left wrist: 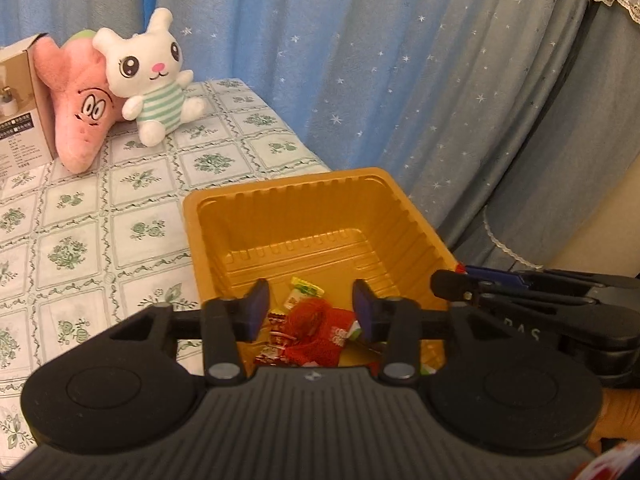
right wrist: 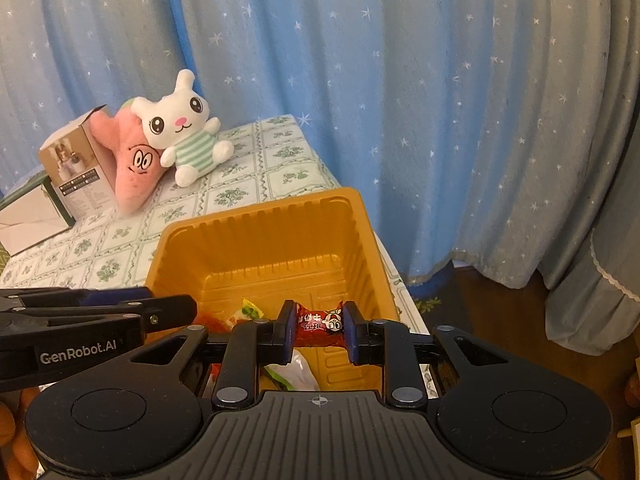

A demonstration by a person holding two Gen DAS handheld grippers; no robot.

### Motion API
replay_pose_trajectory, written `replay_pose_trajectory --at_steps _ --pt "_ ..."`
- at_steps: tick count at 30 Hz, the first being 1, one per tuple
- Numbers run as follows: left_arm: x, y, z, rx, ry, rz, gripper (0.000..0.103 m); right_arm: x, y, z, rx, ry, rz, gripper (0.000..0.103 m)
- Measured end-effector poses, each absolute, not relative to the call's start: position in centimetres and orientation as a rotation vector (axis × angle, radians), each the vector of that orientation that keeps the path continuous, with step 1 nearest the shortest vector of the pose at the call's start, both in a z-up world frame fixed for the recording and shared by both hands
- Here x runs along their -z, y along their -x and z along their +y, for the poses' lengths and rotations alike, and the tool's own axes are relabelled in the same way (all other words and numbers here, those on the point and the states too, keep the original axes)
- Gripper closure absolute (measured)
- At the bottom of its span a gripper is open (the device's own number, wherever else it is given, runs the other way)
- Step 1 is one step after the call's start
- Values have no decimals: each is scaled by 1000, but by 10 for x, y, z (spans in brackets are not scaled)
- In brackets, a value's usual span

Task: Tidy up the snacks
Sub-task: 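Lower both tools into the tray and open them to release the candies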

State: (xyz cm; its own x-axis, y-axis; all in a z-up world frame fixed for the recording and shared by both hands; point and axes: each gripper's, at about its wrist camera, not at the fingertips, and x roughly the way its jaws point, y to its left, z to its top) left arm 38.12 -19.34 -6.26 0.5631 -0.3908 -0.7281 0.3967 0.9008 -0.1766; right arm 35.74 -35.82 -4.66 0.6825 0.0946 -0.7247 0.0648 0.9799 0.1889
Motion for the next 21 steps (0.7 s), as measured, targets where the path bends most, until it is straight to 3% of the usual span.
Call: replay_pose_trajectory --at_steps 21 --pt "50 -364 -183 462 -35 836 61 28 -354 -354 -29 -211 799 78"
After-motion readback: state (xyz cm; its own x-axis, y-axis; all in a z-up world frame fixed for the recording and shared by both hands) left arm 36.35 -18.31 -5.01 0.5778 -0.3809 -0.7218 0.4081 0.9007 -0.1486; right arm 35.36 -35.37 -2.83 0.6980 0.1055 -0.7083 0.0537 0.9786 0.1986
